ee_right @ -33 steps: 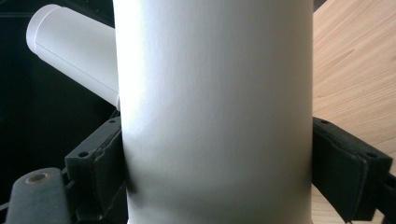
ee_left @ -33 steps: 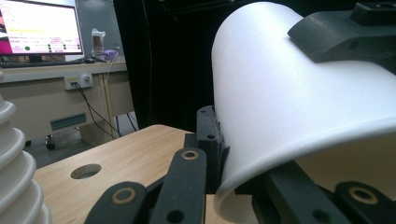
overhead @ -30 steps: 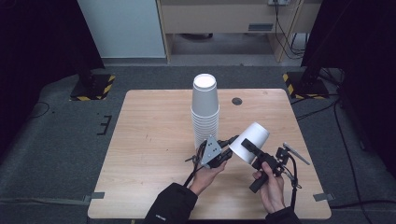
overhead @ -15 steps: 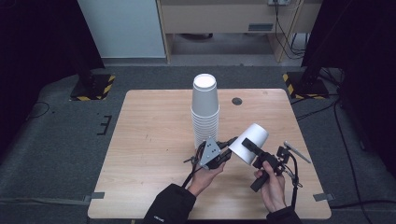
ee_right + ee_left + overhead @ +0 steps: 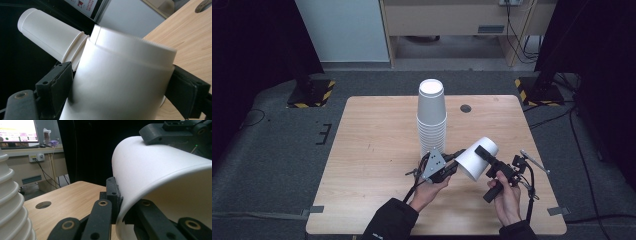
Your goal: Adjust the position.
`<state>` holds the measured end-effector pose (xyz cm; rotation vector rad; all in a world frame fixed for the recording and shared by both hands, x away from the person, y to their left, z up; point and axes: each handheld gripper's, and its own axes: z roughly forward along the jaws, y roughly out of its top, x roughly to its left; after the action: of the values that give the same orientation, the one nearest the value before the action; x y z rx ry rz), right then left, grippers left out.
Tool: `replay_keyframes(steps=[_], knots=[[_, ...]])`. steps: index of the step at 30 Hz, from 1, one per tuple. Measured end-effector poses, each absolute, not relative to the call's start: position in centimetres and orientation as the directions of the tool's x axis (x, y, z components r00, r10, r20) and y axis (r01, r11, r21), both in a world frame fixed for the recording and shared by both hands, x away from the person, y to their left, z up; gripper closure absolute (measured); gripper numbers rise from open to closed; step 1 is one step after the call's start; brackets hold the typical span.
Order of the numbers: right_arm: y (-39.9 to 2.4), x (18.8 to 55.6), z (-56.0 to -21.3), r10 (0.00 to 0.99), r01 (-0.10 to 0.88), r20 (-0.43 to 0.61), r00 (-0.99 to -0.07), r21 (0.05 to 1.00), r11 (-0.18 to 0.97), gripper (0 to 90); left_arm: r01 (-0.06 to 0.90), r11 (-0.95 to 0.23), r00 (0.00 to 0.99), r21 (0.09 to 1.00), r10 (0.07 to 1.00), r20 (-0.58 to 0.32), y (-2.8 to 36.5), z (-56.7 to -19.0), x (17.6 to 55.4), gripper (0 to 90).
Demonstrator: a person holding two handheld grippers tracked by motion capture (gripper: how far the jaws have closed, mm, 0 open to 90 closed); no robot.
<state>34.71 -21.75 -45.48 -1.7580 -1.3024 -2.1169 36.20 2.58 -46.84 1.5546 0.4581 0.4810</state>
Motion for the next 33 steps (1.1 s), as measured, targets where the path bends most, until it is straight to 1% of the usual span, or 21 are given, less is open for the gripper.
replay_keyframes(steps=[4,6,10,17,25,33], knots=[[-22.1,34.8,-45.4,0.440,0.542,0.836,-0.327,0.547,-0.637,14.4,-0.007,-0.050,0.829,0.999,0.558,0.034,2.9,-46.6,35.9,86.5],[-22.4,34.8,-45.4,0.450,0.525,0.833,-0.323,0.553,-0.647,16.2,-0.006,-0.044,0.833,0.999,0.553,0.029,3.2,-46.4,35.8,86.9],[-23.1,35.0,-45.5,0.454,0.516,0.835,-0.310,0.550,-0.657,16.4,-0.011,-0.052,0.835,0.999,0.549,0.038,3.5,-46.1,35.5,86.9],[-23.9,35.2,-45.5,0.507,0.479,0.804,-0.311,0.593,-0.647,17.3,-0.010,-0.058,0.837,0.998,0.546,0.040,4.7,-45.8,35.0,87.1],[-24.8,35.5,-45.7,0.544,0.453,0.785,-0.298,0.618,-0.643,17.5,-0.006,-0.052,0.835,0.999,0.549,0.033,5.5,-45.6,34.9,87.1],[-25.5,35.8,-45.9,0.647,0.419,0.703,-0.294,0.703,-0.574,16.3,0.001,-0.045,0.835,0.999,0.550,0.024,6.2,-45.1,34.6,87.0]])
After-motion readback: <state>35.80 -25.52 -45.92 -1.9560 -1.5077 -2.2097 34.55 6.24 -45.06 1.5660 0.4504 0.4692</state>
